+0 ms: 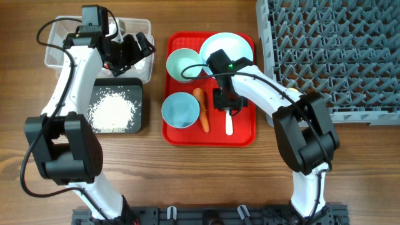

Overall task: Sort waste into correct bins and load items into the dishwasher rack
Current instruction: 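Reach the right gripper to the white spoon and grasp it, then carry the white spoon right and drop it into the dish rack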

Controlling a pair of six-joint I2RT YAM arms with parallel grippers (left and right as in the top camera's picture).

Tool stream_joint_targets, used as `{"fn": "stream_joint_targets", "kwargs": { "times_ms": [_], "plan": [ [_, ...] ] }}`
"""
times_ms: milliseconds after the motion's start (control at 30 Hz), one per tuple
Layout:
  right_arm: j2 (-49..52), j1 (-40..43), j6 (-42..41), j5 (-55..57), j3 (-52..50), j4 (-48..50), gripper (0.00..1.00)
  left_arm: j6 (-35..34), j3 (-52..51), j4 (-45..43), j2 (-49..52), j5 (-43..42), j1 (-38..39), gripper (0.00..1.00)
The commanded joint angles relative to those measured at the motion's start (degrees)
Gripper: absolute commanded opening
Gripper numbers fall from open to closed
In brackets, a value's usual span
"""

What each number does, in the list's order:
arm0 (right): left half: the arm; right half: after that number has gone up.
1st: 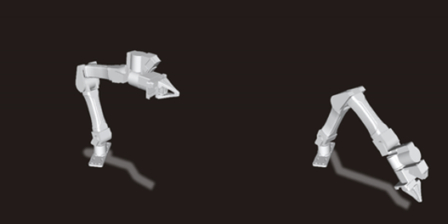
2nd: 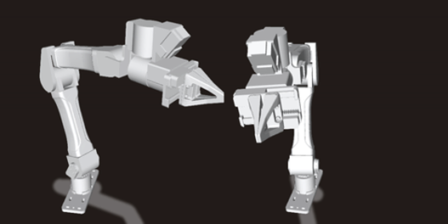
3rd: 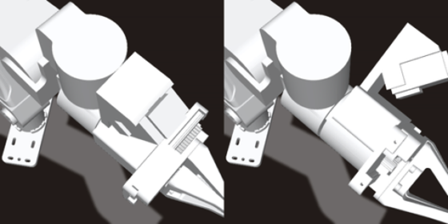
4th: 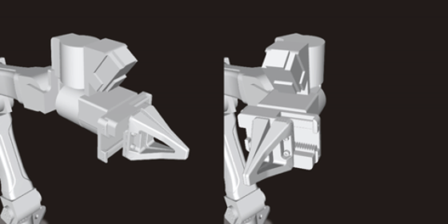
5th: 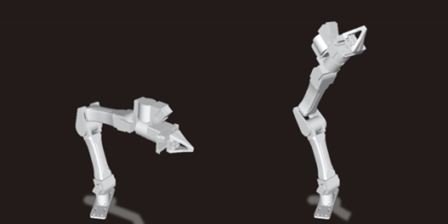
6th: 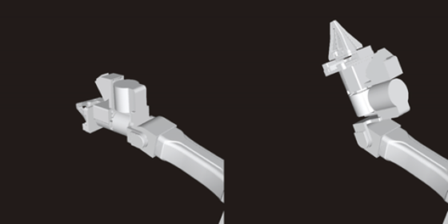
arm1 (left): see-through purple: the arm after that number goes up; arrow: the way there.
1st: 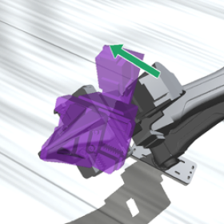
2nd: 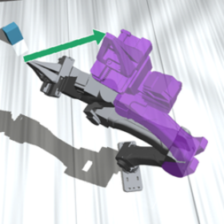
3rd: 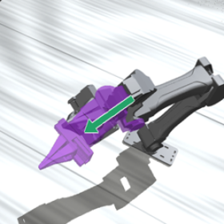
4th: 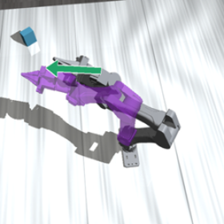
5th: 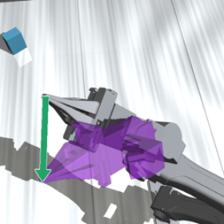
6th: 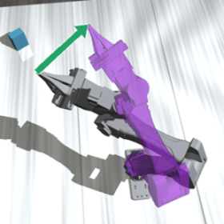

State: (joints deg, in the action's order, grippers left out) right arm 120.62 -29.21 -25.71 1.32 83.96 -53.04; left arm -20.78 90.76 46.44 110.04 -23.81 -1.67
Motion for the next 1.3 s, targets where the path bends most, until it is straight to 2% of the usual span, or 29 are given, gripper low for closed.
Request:
{"fn": "stream_joint_targets", "kwargs": {
  "times_ms": [0,167,533,667,933,1133,1267],
  "plan": [
    [4.3,1.7,-0.2,3.6,-3.6,0.3,0.15,1.2,0.3,0.1,-1.4,0.5,0.2,1.0],
    [4.3,3.1,0.3,3.6,-3.4,1.4,0.06,1.2,0.3,0.1,-1.4,0.5,0.2,1.0],
    [0.5,3.7,4.9,2.1,2.2,-1.7,0.04,1.2,0.3,0.1,-1.4,0.5,0.2,1.0],
    [-4.1,3.8,6.3,2.1,3.8,-3.1,0.05,1.2,0.3,0.1,-1.4,0.5,0.2,1.0],
    [-19.9,4.9,6.4,2.5,5.8,-2.9,0.07,1.2,0.3,0.4,-1.4,0.5,0.2,1.0],
    [-29.8,12.1,6.2,7.0,5.8,-3.1,0.1,1.2,0.3,0.8,-1.4,0.5,0.2,1.0],
    [-32.0,21.5,6.2,9.4,5.8,-4.7,0.1,1.2,0.3,1.0,-1.4,0.5,0.2,1.0]
  ]
}}
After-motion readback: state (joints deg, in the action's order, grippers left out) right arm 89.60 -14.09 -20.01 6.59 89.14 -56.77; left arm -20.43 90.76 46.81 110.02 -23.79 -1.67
